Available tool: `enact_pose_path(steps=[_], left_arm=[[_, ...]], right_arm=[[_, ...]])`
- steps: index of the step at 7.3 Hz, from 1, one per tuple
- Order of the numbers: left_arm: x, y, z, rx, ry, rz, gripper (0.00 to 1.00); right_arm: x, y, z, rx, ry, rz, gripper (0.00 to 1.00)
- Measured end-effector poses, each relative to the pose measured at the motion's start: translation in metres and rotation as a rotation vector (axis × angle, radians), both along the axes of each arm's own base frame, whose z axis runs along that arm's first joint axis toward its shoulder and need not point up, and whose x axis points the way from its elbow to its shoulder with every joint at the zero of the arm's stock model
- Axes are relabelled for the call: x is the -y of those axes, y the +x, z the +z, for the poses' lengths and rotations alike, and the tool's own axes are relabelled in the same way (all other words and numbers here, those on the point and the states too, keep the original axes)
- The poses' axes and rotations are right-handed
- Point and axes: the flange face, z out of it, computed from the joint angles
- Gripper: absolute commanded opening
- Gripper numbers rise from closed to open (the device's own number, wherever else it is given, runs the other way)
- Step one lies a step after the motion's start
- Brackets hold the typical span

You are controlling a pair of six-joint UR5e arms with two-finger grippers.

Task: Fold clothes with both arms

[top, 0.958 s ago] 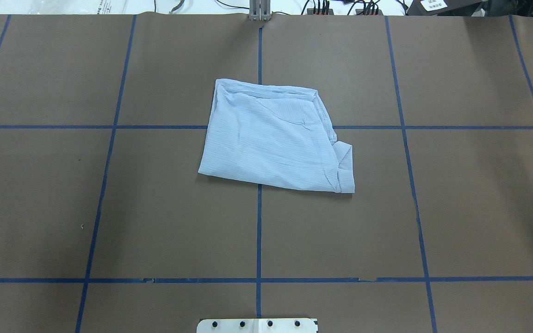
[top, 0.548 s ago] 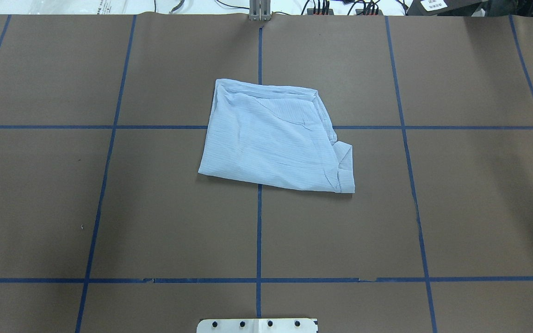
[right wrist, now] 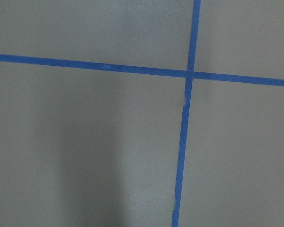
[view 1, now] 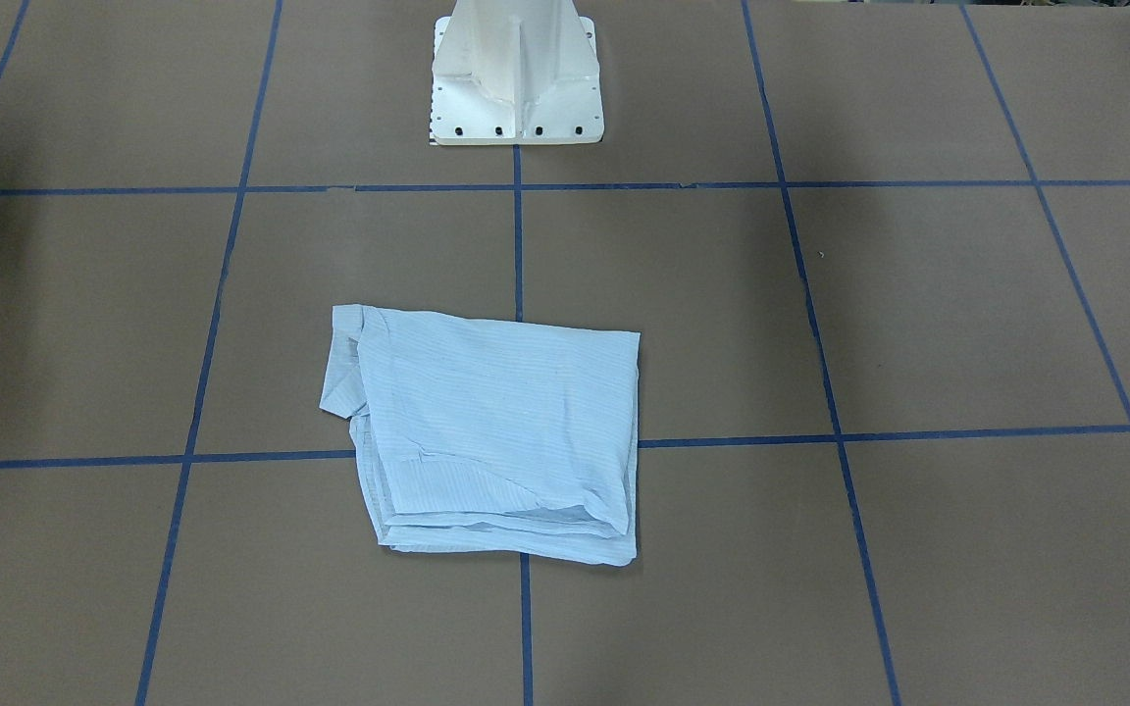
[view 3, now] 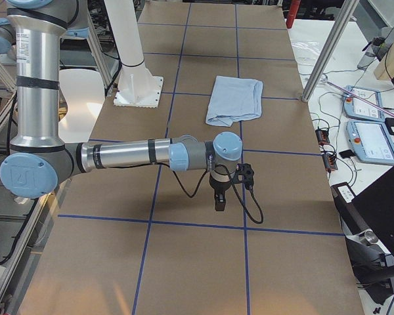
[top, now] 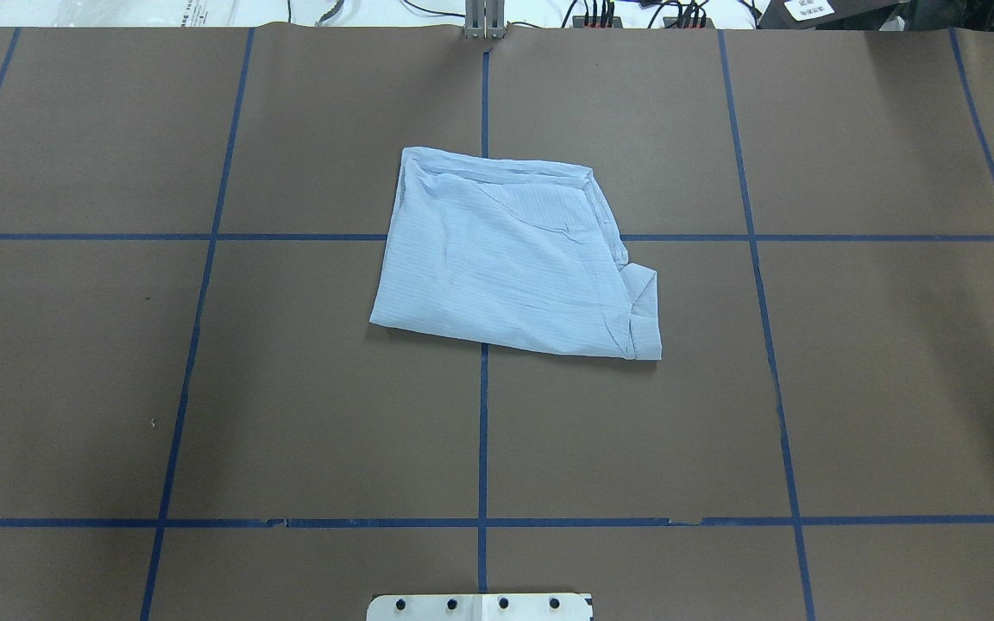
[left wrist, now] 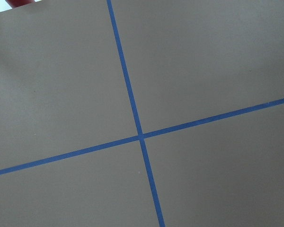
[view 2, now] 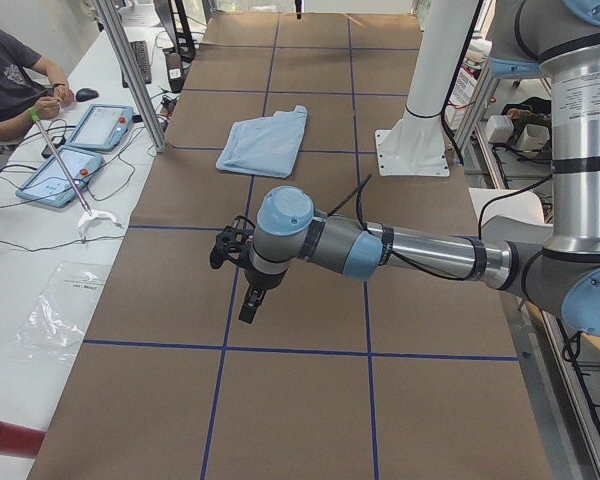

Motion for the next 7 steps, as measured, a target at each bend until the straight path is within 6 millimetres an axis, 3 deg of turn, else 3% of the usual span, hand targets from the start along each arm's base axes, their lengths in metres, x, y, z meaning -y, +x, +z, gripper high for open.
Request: enact_pose_path(steps=[4,7], left_arm=[[-0.003,0.002,-0.017,-0.031,0.02,0.006,0.99],[-0.001,0.003,-0.004,-0.034,-0.002,0.006,0.99]], right_arm=[[-0.003,-0.001,0.003,0.014,-0.006,-0.004,1.0],[0.002,-0.002,0.006,0.008,-0.011,-0.003,1.0]])
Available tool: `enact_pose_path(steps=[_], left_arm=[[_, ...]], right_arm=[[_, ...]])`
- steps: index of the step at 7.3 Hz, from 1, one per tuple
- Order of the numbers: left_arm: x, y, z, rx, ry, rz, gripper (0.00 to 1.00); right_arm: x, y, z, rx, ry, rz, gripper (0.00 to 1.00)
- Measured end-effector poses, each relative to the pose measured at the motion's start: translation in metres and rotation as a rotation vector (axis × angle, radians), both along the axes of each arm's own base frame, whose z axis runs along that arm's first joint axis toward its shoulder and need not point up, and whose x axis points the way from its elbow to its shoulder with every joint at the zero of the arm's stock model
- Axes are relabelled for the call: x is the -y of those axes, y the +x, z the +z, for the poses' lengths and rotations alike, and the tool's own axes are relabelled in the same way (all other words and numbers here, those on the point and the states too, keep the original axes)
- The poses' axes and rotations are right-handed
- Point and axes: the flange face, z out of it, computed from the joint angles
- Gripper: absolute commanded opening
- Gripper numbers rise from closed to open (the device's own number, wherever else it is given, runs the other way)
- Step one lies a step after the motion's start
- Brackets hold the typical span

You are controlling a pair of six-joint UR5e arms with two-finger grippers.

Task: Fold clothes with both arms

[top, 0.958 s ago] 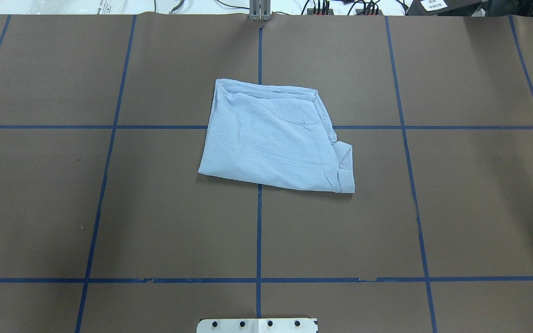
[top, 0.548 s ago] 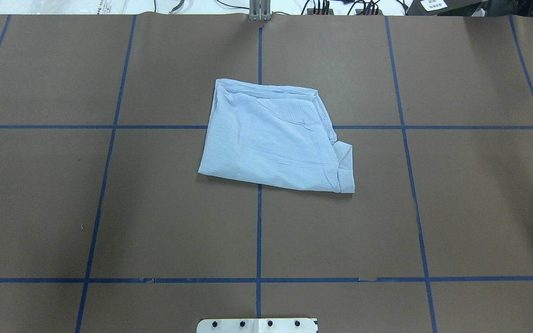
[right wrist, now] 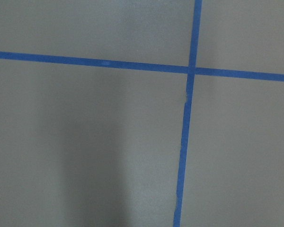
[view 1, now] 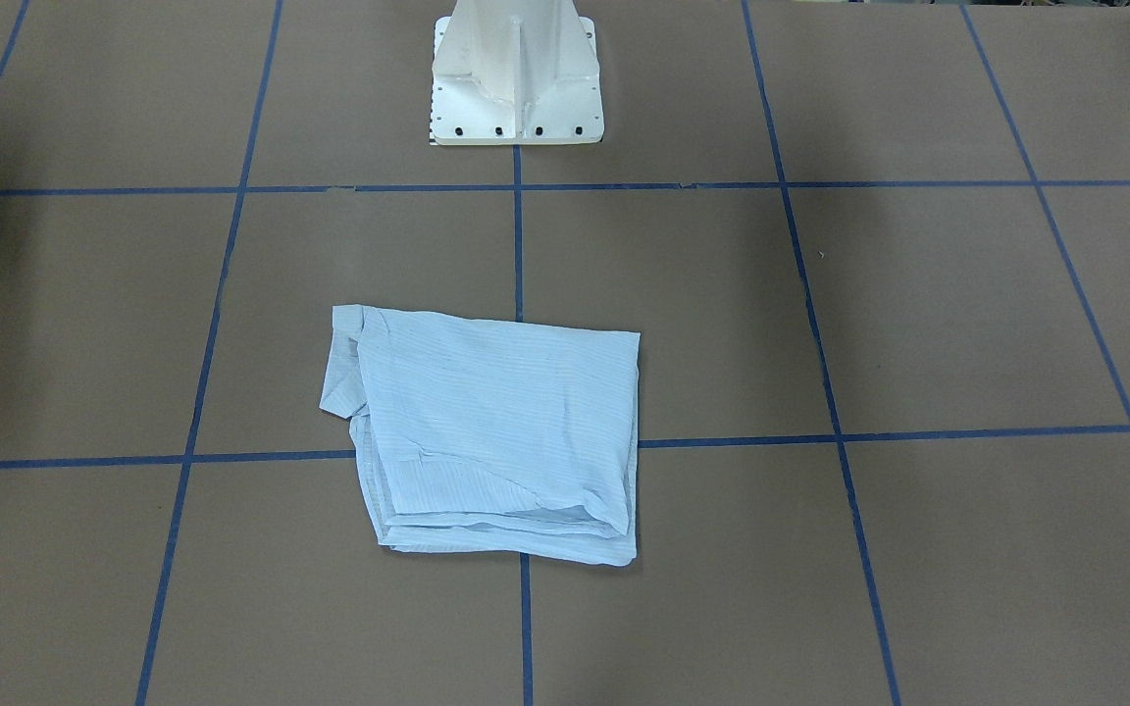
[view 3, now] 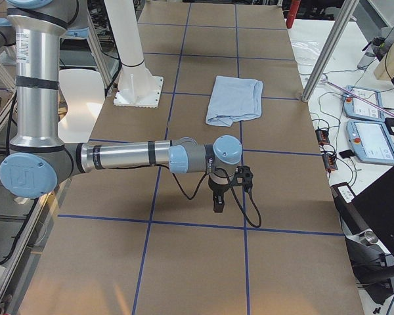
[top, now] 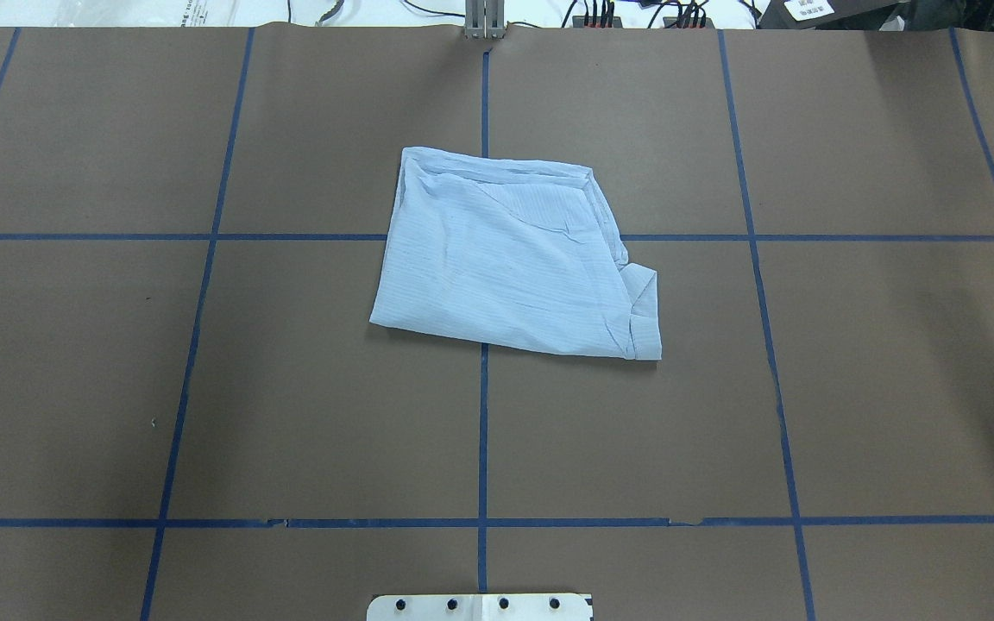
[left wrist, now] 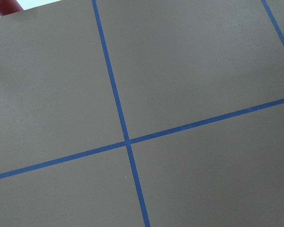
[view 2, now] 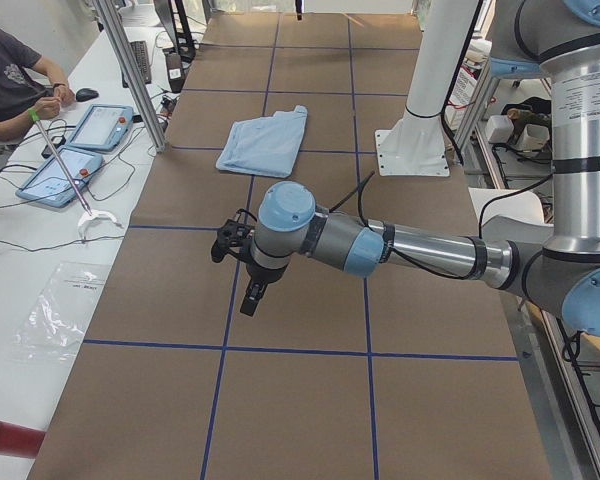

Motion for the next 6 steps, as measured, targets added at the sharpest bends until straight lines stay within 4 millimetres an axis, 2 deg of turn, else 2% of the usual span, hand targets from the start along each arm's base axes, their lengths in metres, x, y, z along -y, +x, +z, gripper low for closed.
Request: enact_pose_path(steps=[2,6], left_arm=[[0.0036,-0.0001,0.0126,0.003,-0.021,0.001,1.0],[0.0063,0.0001,0.0087,-0.001,-0.016,0.003,0.99]], right_arm=[[0.0016,-0.0003,-0.0005,0.003,0.015,0.001,1.0],[0.0042,-0.0005,-0.0039,0.005,0.033,0.0,1.0]])
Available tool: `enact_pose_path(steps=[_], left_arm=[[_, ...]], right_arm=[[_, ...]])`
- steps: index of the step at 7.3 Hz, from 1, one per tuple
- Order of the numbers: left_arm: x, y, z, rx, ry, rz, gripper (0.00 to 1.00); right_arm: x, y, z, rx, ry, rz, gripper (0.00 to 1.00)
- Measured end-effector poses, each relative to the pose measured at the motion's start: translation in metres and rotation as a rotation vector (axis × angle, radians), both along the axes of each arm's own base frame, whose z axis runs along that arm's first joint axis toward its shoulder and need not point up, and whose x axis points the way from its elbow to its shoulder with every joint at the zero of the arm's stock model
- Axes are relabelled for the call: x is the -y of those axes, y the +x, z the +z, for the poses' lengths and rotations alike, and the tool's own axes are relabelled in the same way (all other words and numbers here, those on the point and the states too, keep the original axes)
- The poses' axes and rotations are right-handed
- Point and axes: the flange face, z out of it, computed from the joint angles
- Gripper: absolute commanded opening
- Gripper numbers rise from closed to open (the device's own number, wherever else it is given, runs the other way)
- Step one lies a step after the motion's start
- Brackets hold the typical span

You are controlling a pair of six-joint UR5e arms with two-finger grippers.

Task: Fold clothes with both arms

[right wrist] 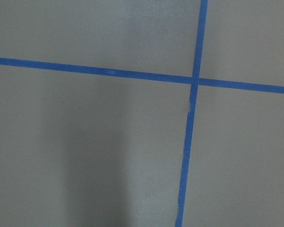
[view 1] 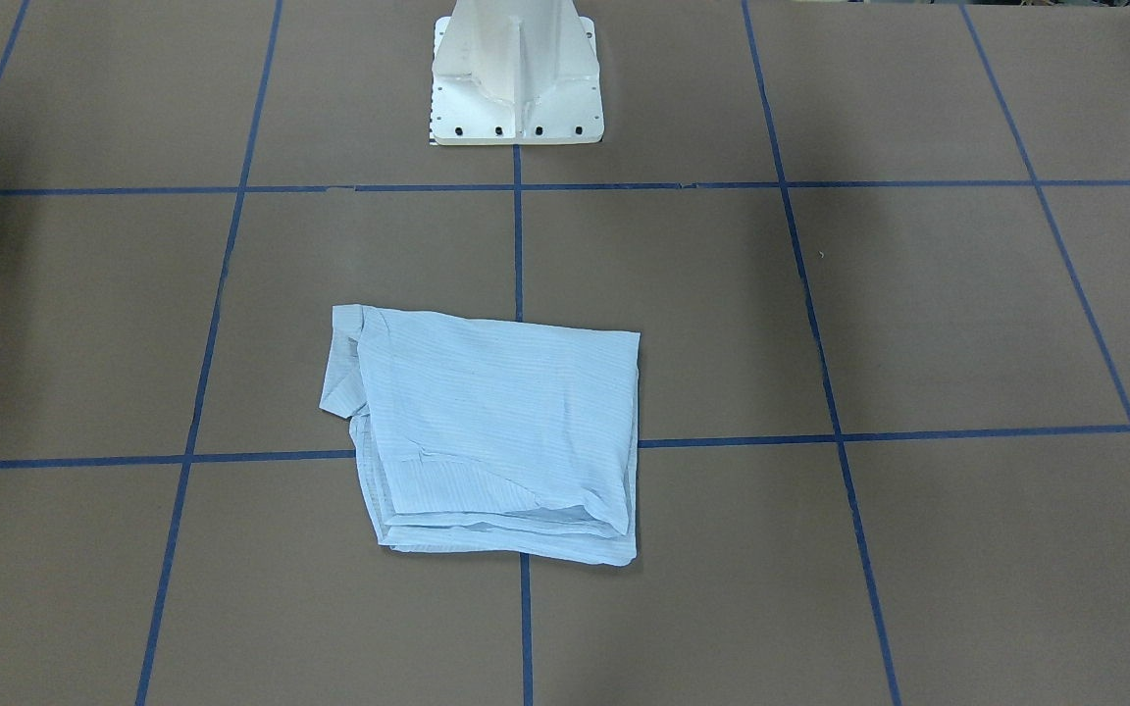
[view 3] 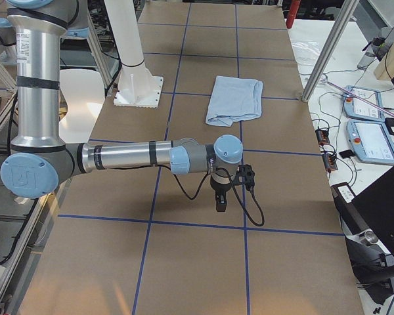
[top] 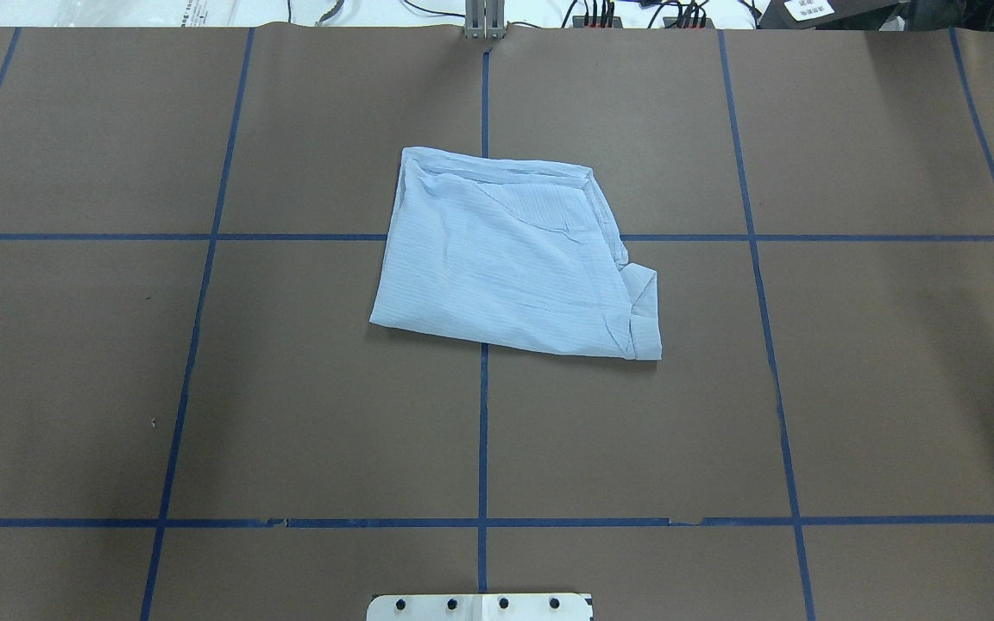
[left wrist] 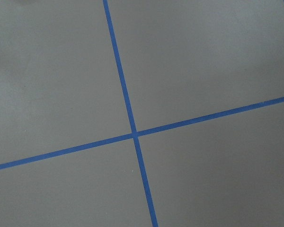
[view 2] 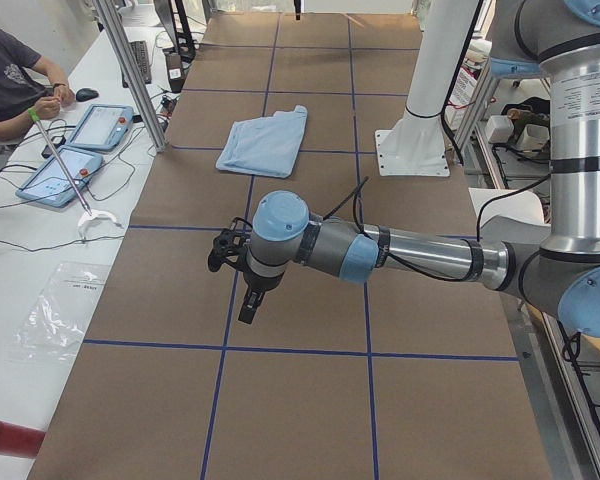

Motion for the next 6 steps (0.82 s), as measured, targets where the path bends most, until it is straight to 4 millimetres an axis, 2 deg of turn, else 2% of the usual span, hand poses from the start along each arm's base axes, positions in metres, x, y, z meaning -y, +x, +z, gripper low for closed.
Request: enact_pose_path(steps=[6], left_arm=[[0.002,-0.0007,0.0071,0.009,-0.008,0.0,0.99]], right_arm=[[0.0035,-0.0002,-0.0021,-0.002,0.006,0.0,1.0]])
